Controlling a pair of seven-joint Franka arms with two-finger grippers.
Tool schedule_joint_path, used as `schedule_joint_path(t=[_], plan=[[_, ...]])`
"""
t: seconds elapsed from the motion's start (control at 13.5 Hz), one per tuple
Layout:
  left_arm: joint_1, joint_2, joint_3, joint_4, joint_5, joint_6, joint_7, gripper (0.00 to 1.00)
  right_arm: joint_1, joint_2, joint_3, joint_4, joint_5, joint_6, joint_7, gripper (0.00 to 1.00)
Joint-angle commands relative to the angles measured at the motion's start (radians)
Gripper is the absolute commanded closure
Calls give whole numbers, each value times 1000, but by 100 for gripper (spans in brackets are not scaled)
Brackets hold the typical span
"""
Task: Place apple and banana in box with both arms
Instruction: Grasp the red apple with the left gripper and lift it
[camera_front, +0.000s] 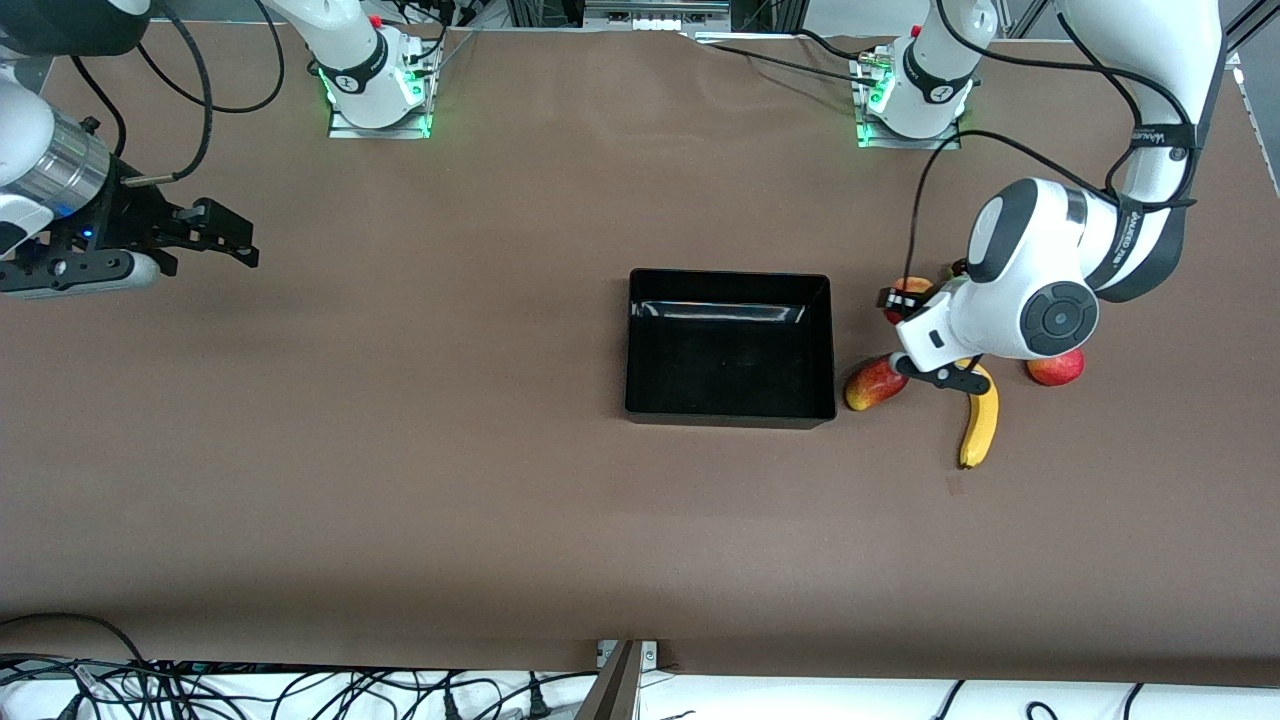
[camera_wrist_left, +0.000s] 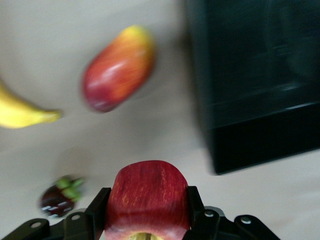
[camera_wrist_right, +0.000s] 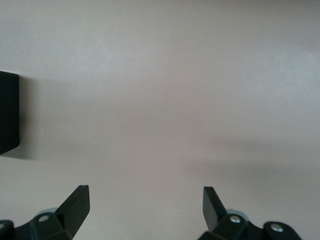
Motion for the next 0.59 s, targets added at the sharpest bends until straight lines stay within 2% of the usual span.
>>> schedule_joint_path(t=[0.0,0.22,0.37,0.52], plan=[[-92,62,-17,77,-39,-19,-130,96,-55,-26,70,-37,-54,33,-43,0],[-190,143,-16,76,-24,79,-322,96,-53,-1,74,23,-58,26,-48,0],[-190,197,-16,68,-21,172,-330,95,-53,0,74,34,-53,24,-37,0],[-212,239,-13,54,-21,200,-333,94,-60,0,68,43,-50,18,-37,0]])
